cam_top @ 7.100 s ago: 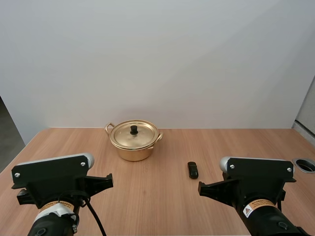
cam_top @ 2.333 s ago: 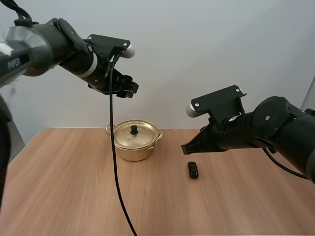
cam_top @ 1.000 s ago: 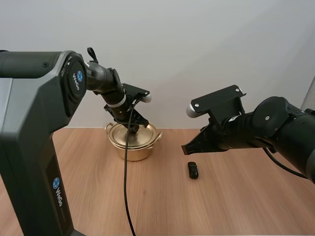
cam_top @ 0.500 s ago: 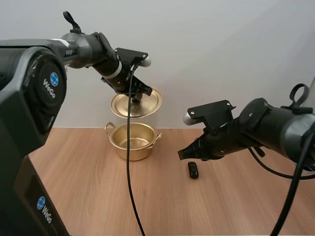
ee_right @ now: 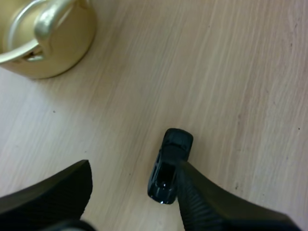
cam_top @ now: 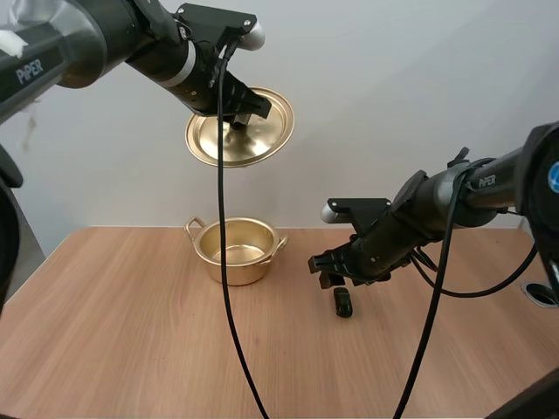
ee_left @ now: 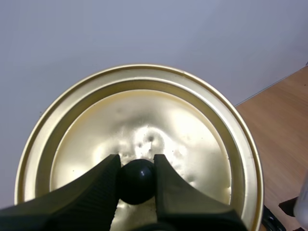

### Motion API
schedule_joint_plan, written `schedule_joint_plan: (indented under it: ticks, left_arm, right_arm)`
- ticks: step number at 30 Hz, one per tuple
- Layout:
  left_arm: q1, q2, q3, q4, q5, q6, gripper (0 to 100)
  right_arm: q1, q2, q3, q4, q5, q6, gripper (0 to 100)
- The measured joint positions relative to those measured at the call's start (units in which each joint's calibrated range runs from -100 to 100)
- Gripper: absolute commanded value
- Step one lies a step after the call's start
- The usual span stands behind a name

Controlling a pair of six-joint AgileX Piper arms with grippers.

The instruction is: Open the pot, put the car inside, and close it

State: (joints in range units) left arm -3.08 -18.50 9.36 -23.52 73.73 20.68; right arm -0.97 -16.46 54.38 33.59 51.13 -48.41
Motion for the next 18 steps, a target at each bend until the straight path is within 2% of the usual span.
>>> schedule_joint_plan:
  ticks: [9,15,16,17,18]
  left_arm:
    - [0.0,-1.6,0.0,-1.3,2.4,0.0,0]
    - [0.0,-2.6,0.0,-1.6,2.9,0.0,0]
    - [0.0,-2.6,0.0,-1.6,2.9,0.0,0]
    - [0.0,-2.8,0.0,-1.6,2.9,0.0,0]
    - [0.04,-3.1,0.0,-1.7,2.9,0.0,0]
  right_arm:
    - [0.0,5.4,-0.6,-2.1,-7.4,0.0,91]
    - [0.0,8.8,-1.0,-2.1,-8.2,-0.4,91]
    - [0.2,9.6,-1.2,-2.1,-8.6,-0.7,89]
    - [0.3,10.4,-1.2,-2.1,-8.6,-1.2,82]
    - [0.5,11.4,-1.5,-2.1,-8.4,-1.4,68]
